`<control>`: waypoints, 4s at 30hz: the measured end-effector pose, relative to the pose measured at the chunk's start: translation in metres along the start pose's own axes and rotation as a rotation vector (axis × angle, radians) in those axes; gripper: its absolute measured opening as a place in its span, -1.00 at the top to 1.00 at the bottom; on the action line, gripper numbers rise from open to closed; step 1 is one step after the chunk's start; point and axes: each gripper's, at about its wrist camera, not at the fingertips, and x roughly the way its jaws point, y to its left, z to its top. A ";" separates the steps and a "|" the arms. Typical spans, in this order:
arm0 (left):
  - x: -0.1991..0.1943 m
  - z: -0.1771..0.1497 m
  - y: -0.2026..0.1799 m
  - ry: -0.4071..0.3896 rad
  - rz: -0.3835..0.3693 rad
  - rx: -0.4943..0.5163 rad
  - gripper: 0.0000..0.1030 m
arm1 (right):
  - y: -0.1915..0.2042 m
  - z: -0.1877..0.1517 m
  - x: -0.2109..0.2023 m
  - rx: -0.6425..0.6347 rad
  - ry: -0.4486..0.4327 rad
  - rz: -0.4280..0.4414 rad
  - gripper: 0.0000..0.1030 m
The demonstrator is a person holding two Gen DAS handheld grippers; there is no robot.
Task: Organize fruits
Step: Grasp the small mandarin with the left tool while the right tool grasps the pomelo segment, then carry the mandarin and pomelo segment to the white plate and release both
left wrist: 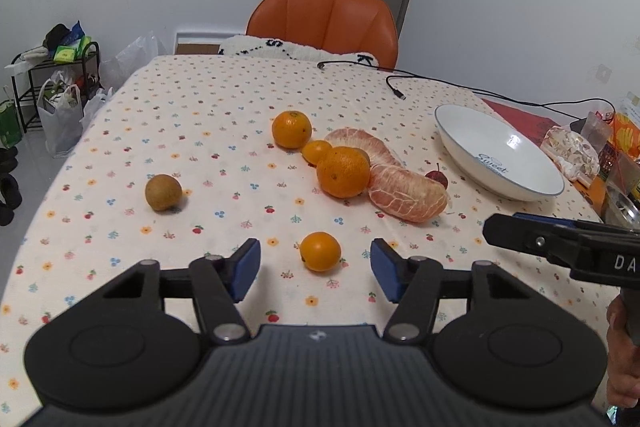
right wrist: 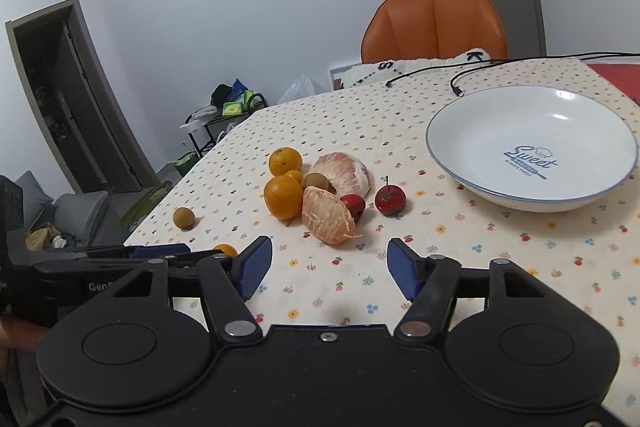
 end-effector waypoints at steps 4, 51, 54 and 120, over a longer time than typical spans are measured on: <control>0.008 0.000 0.000 0.001 0.003 -0.001 -0.03 | -0.001 0.005 0.013 0.004 0.010 -0.013 -0.23; 0.015 0.012 0.009 -0.062 0.009 -0.019 0.55 | 0.006 -0.001 0.046 -0.003 0.079 0.006 0.43; 0.016 0.011 0.014 -0.064 0.009 -0.024 0.55 | 0.010 -0.005 0.051 -0.038 0.069 0.008 0.43; 0.091 0.086 -0.135 -0.065 -0.100 0.209 0.55 | -0.132 0.046 -0.010 0.132 -0.182 -0.148 0.61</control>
